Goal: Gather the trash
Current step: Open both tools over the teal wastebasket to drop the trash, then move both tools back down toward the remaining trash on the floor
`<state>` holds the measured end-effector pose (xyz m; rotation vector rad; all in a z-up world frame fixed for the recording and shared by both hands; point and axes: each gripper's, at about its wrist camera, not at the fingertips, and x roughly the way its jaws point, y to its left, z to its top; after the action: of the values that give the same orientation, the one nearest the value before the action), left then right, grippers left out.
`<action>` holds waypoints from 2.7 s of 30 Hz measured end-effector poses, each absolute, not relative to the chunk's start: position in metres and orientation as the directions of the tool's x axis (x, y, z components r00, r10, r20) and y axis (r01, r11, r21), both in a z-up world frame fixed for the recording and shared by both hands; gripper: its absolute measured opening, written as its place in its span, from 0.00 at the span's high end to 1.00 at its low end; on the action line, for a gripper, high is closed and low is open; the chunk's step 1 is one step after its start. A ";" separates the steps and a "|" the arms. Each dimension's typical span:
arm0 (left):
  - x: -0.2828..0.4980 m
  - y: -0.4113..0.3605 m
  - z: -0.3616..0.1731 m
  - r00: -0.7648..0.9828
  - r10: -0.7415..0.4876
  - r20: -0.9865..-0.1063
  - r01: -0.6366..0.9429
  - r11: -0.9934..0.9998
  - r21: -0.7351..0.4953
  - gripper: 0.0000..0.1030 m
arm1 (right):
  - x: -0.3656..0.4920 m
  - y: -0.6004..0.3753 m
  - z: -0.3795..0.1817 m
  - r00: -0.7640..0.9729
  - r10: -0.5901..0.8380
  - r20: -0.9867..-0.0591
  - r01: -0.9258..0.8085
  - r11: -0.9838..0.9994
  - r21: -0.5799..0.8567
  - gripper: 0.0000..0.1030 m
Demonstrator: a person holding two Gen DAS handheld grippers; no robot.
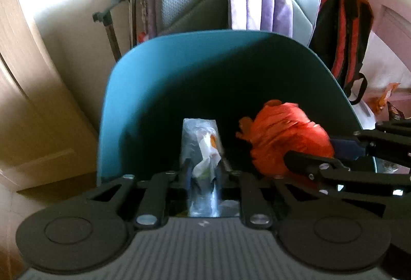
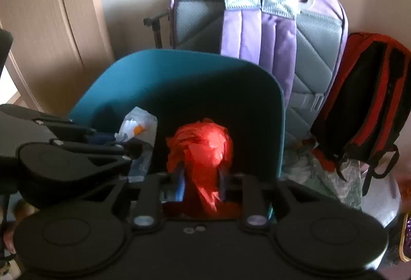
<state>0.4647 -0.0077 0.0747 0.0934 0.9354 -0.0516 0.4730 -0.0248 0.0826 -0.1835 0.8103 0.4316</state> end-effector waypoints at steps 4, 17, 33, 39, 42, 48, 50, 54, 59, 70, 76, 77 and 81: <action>0.467 -0.008 0.074 0.594 -0.005 -0.804 0.069 0.997 0.045 0.72 | 0.475 -0.026 0.081 0.612 0.298 -0.732 -0.436 0.900 0.002 0.72; 0.409 -0.011 0.117 0.666 -0.015 -0.746 0.038 0.999 0.014 0.50 | 0.433 -0.048 0.115 0.656 0.352 -0.668 -0.438 0.898 0.044 0.49; 0.285 -0.022 0.131 0.719 -0.040 -0.693 0.046 0.999 -0.011 0.36 | 0.318 -0.089 0.127 0.681 0.390 -0.620 -0.475 0.879 0.031 0.28; 0.252 -0.019 0.099 0.713 -0.058 -0.699 0.032 0.998 -0.050 0.25 | 0.294 -0.102 0.102 0.654 0.423 -0.627 -0.490 0.869 0.074 0.17; 0.240 -0.013 0.069 0.699 -0.073 -0.711 0.000 0.995 -0.102 0.19 | 0.284 -0.108 0.074 0.627 0.432 -0.648 -0.504 0.860 0.085 0.11; 0.234 -0.004 -0.011 0.647 -0.041 -0.762 -0.089 0.988 -0.129 0.18 | 0.277 -0.118 -0.004 0.566 0.417 -0.711 -0.503 0.858 0.103 0.10; 0.237 0.001 -0.040 0.621 -0.034 -0.783 -0.121 0.983 -0.138 0.15 | 0.279 -0.122 -0.033 0.548 0.415 -0.727 -0.497 0.860 0.116 0.10; 0.248 0.017 -0.107 0.540 -0.034 -0.841 -0.199 0.966 -0.166 0.15 | 0.287 -0.127 -0.088 0.508 0.404 -0.761 -0.467 0.871 0.150 0.09; 0.253 0.038 -0.199 0.416 -0.036 -0.908 -0.305 0.936 -0.177 0.15 | 0.307 -0.136 -0.169 0.445 0.366 -0.817 -0.396 0.899 0.187 0.09; 0.272 0.066 -0.367 0.124 -0.008 -0.992 -0.484 0.872 -0.068 0.15 | 0.350 -0.143 -0.321 0.275 0.263 -0.925 -0.379 0.914 0.147 0.11; 0.274 0.075 -0.439 -0.001 -0.021 -1.000 -0.521 0.854 -0.017 0.15 | 0.368 -0.141 -0.388 0.177 0.228 -0.958 -0.389 0.910 0.144 0.14; 0.273 0.076 -0.449 -0.016 -0.024 -1.000 -0.526 0.851 -0.012 0.15 | 0.371 -0.142 -0.399 0.161 0.221 -0.962 -0.385 0.911 0.145 0.15; 0.272 0.073 -0.484 -0.075 0.016 -0.997 -0.489 0.871 0.050 0.15 | 0.383 -0.150 -0.437 0.116 0.184 -0.976 -0.376 0.917 0.128 0.16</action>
<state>0.2720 0.0732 -0.4840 -0.3787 1.6018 0.4332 0.3826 -0.1502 -0.4372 -0.1652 1.3969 0.4133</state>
